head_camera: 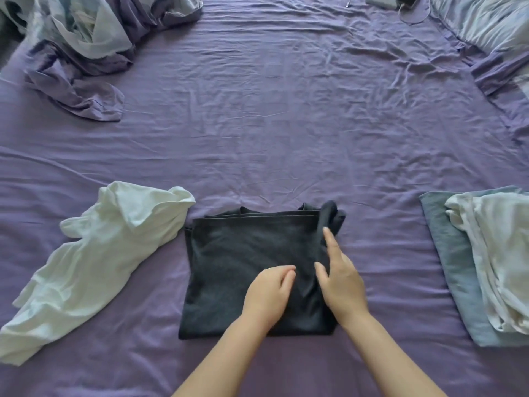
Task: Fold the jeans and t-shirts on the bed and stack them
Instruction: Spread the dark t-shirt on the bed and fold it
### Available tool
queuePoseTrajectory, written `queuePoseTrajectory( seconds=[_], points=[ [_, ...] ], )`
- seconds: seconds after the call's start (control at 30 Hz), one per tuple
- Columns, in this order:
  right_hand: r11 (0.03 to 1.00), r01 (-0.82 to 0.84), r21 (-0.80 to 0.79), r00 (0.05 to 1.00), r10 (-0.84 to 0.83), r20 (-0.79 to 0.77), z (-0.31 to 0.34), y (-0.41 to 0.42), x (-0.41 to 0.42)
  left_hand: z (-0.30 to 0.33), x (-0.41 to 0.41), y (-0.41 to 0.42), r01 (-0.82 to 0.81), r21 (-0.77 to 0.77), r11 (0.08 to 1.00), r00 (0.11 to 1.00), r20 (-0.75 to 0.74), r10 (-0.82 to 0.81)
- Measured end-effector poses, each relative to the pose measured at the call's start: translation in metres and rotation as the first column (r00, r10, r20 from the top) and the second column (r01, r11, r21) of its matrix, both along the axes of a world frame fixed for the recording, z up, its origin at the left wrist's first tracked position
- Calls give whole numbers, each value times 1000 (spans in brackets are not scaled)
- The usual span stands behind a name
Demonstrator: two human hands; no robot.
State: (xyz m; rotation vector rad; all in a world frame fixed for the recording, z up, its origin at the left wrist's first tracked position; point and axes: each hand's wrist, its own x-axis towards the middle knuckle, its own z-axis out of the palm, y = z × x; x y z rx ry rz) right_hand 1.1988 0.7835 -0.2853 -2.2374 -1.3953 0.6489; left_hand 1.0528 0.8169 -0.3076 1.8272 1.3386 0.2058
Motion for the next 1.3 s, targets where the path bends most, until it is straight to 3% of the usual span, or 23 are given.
queuePoseTrajectory(
  seconds=[0.07,0.13,0.17,0.23,0.3,0.37,0.5,0.57,0.7,0.8,0.87,1.03,1.1,1.3],
  points=[
    [997,-79,21,978,82,-190,5,8,-22,8,-4,11,-204,-252,946,951,179,253],
    [988,-157,-2,886,140,-441,7,14,-42,12,-10,15,-248,-473,845,880,255,401],
    [979,-206,-7,859,178,-480,5,15,-47,12,-14,15,-255,-509,822,873,245,422],
    [947,-322,13,904,311,-294,-2,23,-47,9,-22,11,-255,-470,845,908,185,376],
    [866,-497,-55,861,500,91,-8,38,-34,5,-25,3,-213,-352,912,956,117,268],
    [727,-654,-212,657,684,318,-6,59,-24,1,-23,-4,-180,-243,953,979,54,199],
    [417,-744,-522,220,891,398,-3,104,-29,-4,-25,-12,-233,-171,957,972,2,237],
    [384,-700,-602,151,903,402,-2,122,-34,-4,-34,-12,-300,-225,927,949,33,315],
    [445,-673,-591,237,887,397,8,144,-39,2,-61,-5,-365,-249,897,922,41,386],
    [506,-760,-406,375,853,362,16,148,-57,9,-89,-1,-426,-187,885,898,31,438],
    [513,-809,-287,415,845,338,17,150,-77,11,-110,-2,-454,-191,870,887,-5,462],
    [507,-850,-144,472,854,217,8,157,-128,8,-158,-6,-529,-428,733,805,19,593],
    [534,-836,-129,503,839,208,-2,160,-141,4,-173,-5,-552,-451,701,777,29,629],
    [749,-648,-134,693,654,304,-32,143,-151,-13,-181,-4,-574,-286,767,815,-114,568]
  ],
)
